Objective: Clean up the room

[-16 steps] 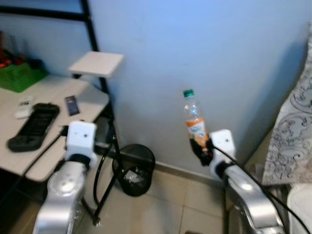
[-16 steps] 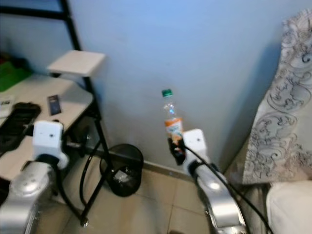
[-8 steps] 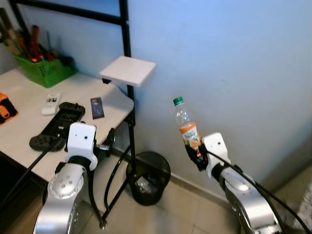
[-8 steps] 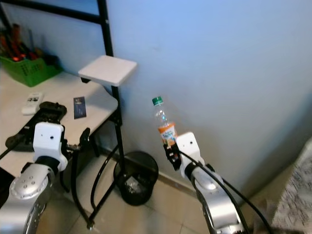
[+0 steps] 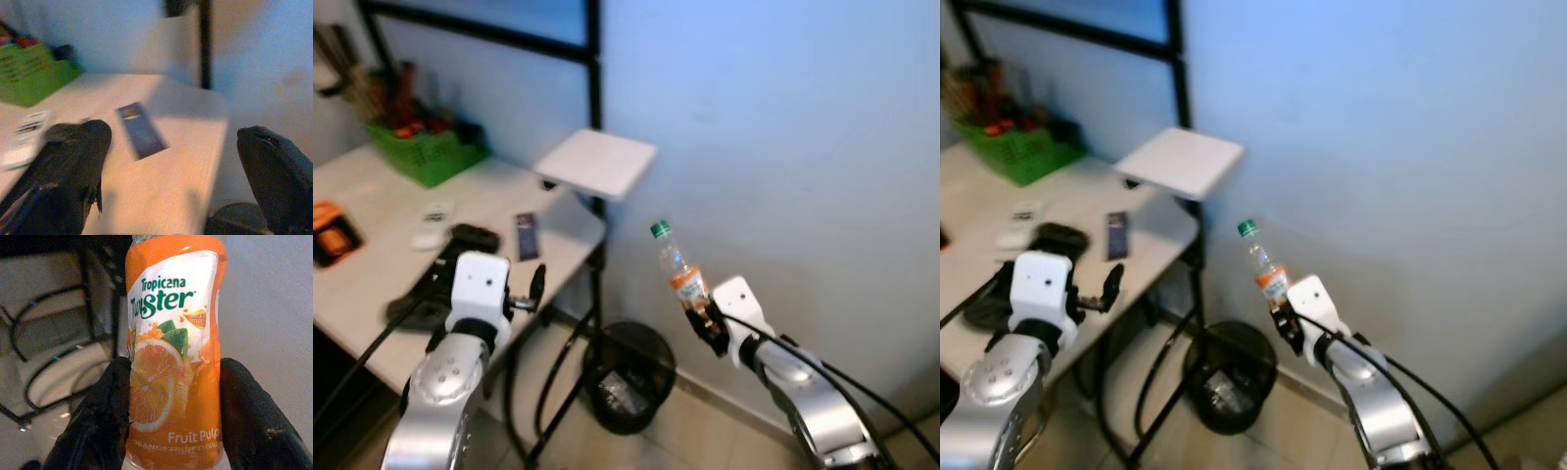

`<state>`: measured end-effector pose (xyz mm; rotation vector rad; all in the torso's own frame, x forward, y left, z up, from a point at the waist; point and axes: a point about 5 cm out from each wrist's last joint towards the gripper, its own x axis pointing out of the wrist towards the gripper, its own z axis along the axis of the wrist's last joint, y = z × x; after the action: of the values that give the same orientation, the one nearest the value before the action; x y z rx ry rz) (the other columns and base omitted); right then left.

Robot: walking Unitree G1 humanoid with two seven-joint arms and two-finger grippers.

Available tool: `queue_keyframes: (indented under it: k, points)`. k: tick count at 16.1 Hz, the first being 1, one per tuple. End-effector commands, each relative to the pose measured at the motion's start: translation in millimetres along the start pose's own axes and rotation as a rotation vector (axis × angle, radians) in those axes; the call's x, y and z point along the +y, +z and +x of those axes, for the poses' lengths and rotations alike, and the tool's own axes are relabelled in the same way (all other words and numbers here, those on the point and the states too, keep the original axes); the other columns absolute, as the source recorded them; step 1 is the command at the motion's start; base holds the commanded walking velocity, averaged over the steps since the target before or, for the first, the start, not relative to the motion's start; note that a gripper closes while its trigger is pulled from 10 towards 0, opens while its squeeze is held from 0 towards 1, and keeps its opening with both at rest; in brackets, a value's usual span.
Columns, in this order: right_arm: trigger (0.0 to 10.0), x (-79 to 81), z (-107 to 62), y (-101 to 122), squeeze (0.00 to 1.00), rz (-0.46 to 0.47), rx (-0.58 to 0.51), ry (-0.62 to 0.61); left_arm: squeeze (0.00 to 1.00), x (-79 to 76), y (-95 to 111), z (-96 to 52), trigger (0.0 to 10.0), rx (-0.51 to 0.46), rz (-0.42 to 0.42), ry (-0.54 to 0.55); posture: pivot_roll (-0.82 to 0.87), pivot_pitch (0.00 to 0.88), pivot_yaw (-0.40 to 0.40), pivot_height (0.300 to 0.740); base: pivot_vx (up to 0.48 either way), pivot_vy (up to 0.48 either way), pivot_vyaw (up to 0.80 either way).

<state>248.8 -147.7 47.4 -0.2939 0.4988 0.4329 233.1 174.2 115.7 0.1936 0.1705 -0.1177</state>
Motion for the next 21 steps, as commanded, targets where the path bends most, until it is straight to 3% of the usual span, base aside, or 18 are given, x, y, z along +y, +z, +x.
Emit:
queue_keyframes:
  k: [1, 5, 10, 13, 20, 21]
  points:
    - [10.0, -2.1, 4.7, 3.1, 0.0, -0.012, 0.016, -0.008, 0.0, -3.4, 2.6, -0.1, 10.0, -0.004, 0.016, -0.055, 0.06, 0.0, 0.01, 0.74, 0.24, 0.0, 0.0]
    - [10.0, 3.7, 24.9, -8.7, 0.0, 0.012, 0.117, 0.008, 0.0, -23.3, 1.8, -2.7, 10.0, 0.011, 0.09, -0.347, 0.05, 0.0, 0.007, 0.74, 0.0, 0.0, 0.0]
    - [10.0, 18.9, 56.5, -26.0, 0.0, -0.016, 0.26, 0.056, 0.0, -31.6, 5.9, 0.9, 10.0, 0.066, 0.225, -0.64, 0.07, 0.0, -0.021, 0.74, 0.0, 0.0, 0.0]
    - [10.0, 26.2, 66.0, -28.3, 0.0, 0.023, 0.293, 0.057, 0.0, -27.7, 3.7, -2.5, 10.0, 0.136, 0.288, -0.739, 0.07, 0.0, -0.019, 0.74, 0.0, 0.0, 0.0]
    - [10.0, 40.4, 75.7, -24.2, 0.0, 0.094, 0.31, 0.085, 0.0, -25.5, -1.6, -11.2, 10.0, 0.22, 0.308, -0.823, 0.08, 0.0, -0.016, 0.74, 0.0, 0.0, 0.0]
    - [10.0, 41.1, 76.4, -23.0, 0.91, 0.095, 0.307, 0.086, 0.0, -25.8, -1.5, -11.7, 10.0, 0.222, 0.304, -0.828, 0.08, 0.0, -0.015, 0.74, 0.0, 0.0, 0.0]
